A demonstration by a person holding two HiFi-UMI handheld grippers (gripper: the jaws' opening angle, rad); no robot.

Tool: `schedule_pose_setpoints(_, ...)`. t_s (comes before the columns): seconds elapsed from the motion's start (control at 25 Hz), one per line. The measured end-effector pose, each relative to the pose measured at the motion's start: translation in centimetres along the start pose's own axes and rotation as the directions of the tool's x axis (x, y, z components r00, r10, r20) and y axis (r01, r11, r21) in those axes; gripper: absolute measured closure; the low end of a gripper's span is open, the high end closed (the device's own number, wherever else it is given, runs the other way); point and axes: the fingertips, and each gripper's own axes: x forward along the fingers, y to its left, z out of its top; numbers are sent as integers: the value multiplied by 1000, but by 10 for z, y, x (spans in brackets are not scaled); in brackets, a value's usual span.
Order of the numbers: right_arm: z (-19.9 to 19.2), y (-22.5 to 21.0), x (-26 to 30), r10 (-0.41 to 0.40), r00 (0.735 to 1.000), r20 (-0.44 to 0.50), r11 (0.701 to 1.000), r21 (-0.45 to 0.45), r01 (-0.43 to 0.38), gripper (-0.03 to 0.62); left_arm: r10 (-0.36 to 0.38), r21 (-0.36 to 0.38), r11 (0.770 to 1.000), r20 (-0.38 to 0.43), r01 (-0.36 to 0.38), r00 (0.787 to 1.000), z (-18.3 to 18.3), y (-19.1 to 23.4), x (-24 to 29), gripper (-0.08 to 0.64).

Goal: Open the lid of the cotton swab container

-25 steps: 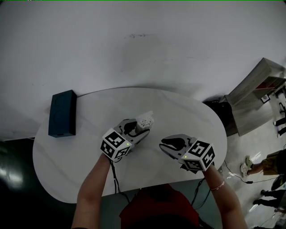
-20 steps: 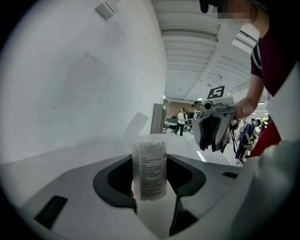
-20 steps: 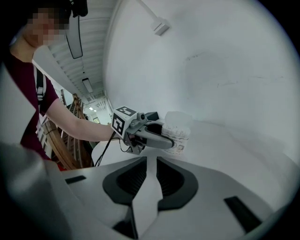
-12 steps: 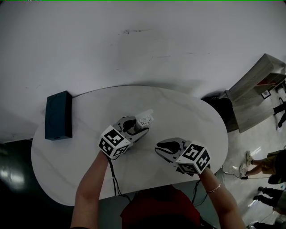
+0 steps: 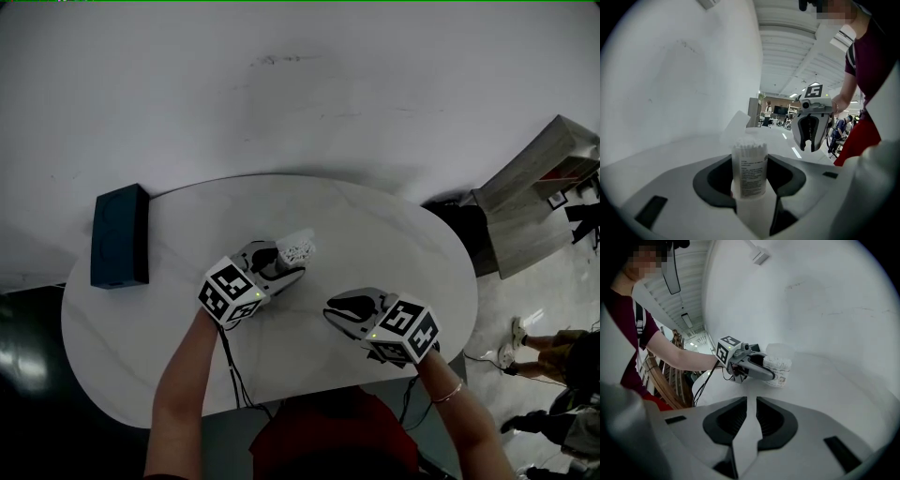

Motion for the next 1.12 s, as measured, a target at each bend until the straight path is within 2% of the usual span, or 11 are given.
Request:
schedule_pose_setpoints(0.32, -1, 3, 2, 9, 1000, -3, 1000, -1, -9, 520, 2, -12, 1000, -20, -2, 1000, -8, 3, -7, 351)
schedule_pose_setpoints(0.56, -3, 8, 4, 18, 1000, -9, 1000, -5, -18, 520, -7, 27, 1000, -49, 8, 999, -13, 2, -8, 350)
schedule_pose_setpoints(0.72, -4, 9, 6, 20, 1000, -12, 1000, -7, -20, 521, 0, 25, 1000, -76, 2, 997, -19, 4, -9, 350)
schedule_pose_setpoints(0.92, -1, 15, 8, 31, 999, -19, 1000, -3, -31, 520, 24, 1, 1000, -78, -24, 997, -19, 7, -9, 321)
schedule_pose_setpoints(1.12, -3, 20, 12, 34, 999, -22, 999, -10, -34, 520, 63, -14, 998, -115, -65, 991, -27, 10, -18, 302)
